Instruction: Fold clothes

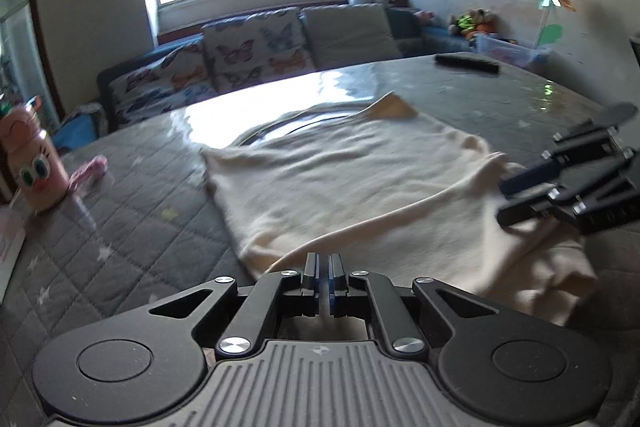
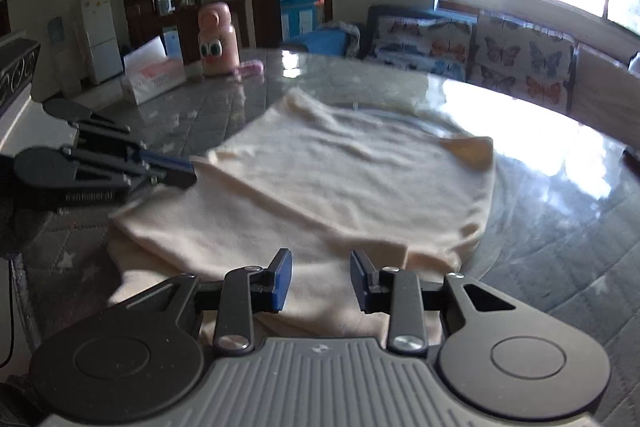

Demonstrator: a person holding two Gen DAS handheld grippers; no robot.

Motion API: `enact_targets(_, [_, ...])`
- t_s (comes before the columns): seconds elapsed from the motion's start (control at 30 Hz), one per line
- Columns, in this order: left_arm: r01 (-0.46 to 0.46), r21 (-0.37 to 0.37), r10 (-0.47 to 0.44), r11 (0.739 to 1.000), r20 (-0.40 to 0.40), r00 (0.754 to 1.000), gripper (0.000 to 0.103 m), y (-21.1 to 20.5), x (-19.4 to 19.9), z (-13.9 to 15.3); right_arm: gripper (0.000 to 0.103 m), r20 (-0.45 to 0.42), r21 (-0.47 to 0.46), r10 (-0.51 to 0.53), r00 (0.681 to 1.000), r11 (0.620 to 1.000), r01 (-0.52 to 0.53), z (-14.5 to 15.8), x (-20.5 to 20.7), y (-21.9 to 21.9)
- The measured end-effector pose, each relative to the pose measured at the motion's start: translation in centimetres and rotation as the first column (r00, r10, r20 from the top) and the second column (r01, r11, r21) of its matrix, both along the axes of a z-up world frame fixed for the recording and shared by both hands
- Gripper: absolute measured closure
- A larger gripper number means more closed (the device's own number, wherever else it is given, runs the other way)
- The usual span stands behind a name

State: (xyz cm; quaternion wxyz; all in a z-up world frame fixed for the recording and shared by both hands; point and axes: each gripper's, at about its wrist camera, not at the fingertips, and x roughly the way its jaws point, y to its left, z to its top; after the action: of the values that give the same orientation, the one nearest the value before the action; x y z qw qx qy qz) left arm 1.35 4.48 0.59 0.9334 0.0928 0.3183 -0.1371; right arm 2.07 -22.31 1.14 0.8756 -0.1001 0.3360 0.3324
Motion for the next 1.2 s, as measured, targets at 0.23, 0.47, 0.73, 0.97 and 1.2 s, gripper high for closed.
enact_targets(0.23, [-0.012,0.007,0.012,1.000,-0.005,1.000,0.095,1.0,-0.8,-0.3,0.071,-0.021,-0.014,0.001,1.000,1.000,-0.001,-0.5,-0.8,-0.7])
enact_targets(0.47, [0.089,0.067,-0.091,0.994,0.029,0.995,0.062,0.6,-4.8,0.7,0.069,-0.021,-0.023,0.007,1.000,1.000,-0.008,0.0,-2.0,-1.7])
enact_targets(0.73, [0.281,0.192,-0.297,0.940,0.062,0.953,0.051,-3.0,-9.2,0.2,0.063,0.006,-0.044,0.018,1.000,0.999,-0.018,0.9,-3.7,-2.6])
enact_targets(0.97, [0.331,0.210,-0.355,0.920,0.085,0.931,0.071,-6.2,-9.2,-1.5,0.048,0.031,-0.087,0.040,0.999,0.996,-0.037,1.2,-5.6,-3.8])
enact_targets(1.2, [0.259,0.090,-0.269,0.962,0.114,0.957,0.094,-5.5,-7.0,0.5,0.033,0.075,-0.144,0.124,0.989,0.983,-0.112,0.9,-7.4,-3.6])
